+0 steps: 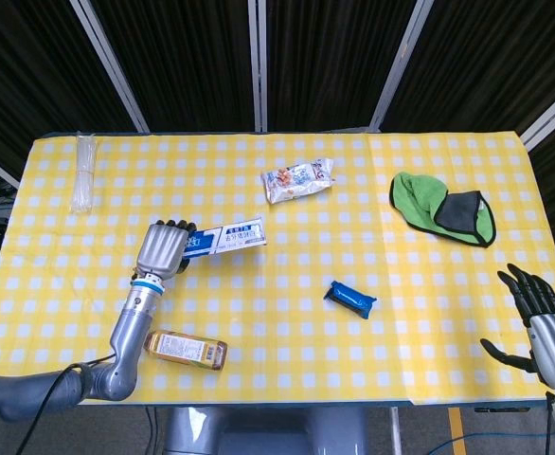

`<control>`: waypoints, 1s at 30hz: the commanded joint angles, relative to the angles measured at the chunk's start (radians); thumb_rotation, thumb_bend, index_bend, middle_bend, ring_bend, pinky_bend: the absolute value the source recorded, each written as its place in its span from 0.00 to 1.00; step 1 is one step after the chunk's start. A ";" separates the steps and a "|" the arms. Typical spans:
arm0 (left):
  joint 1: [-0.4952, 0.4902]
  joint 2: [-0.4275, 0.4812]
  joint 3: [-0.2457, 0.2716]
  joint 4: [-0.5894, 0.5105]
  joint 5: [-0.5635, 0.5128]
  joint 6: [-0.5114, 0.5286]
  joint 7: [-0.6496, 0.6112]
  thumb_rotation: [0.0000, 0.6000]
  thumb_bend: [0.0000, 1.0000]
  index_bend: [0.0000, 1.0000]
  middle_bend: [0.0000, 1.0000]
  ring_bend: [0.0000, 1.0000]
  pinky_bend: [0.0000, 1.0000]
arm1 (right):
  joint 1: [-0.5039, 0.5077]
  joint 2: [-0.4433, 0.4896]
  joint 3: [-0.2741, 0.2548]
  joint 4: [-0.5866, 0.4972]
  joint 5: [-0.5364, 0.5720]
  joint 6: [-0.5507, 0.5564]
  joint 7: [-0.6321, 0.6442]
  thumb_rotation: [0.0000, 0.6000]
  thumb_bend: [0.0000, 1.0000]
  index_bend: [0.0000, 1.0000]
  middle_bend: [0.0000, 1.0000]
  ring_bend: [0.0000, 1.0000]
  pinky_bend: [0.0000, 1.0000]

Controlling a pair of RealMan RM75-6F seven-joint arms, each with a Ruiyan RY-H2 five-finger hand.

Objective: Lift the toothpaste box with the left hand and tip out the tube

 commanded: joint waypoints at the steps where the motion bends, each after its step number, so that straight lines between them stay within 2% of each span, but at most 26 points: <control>1: 0.011 0.077 0.007 -0.068 0.057 0.024 0.000 1.00 0.40 0.54 0.36 0.39 0.42 | -0.001 0.000 -0.001 -0.003 -0.002 0.003 -0.004 1.00 0.08 0.00 0.00 0.00 0.00; 7: 0.004 0.231 0.033 -0.160 0.157 0.032 0.071 1.00 0.40 0.52 0.33 0.38 0.41 | -0.005 0.000 -0.001 -0.009 -0.008 0.013 -0.012 1.00 0.08 0.00 0.00 0.00 0.00; 14: -0.033 0.439 0.075 -0.222 0.281 0.003 0.235 1.00 0.40 0.48 0.31 0.36 0.39 | -0.010 0.004 -0.002 -0.015 -0.016 0.024 -0.013 1.00 0.08 0.00 0.00 0.00 0.00; 23: -0.082 0.526 0.126 -0.176 0.473 0.007 0.487 1.00 0.40 0.45 0.30 0.36 0.39 | -0.014 0.008 -0.004 -0.020 -0.026 0.035 -0.011 1.00 0.08 0.00 0.00 0.00 0.00; 30: -0.092 0.531 0.112 -0.208 0.521 0.007 0.531 1.00 0.40 0.46 0.29 0.35 0.39 | -0.016 0.010 -0.003 -0.019 -0.027 0.041 -0.003 1.00 0.08 0.00 0.00 0.00 0.00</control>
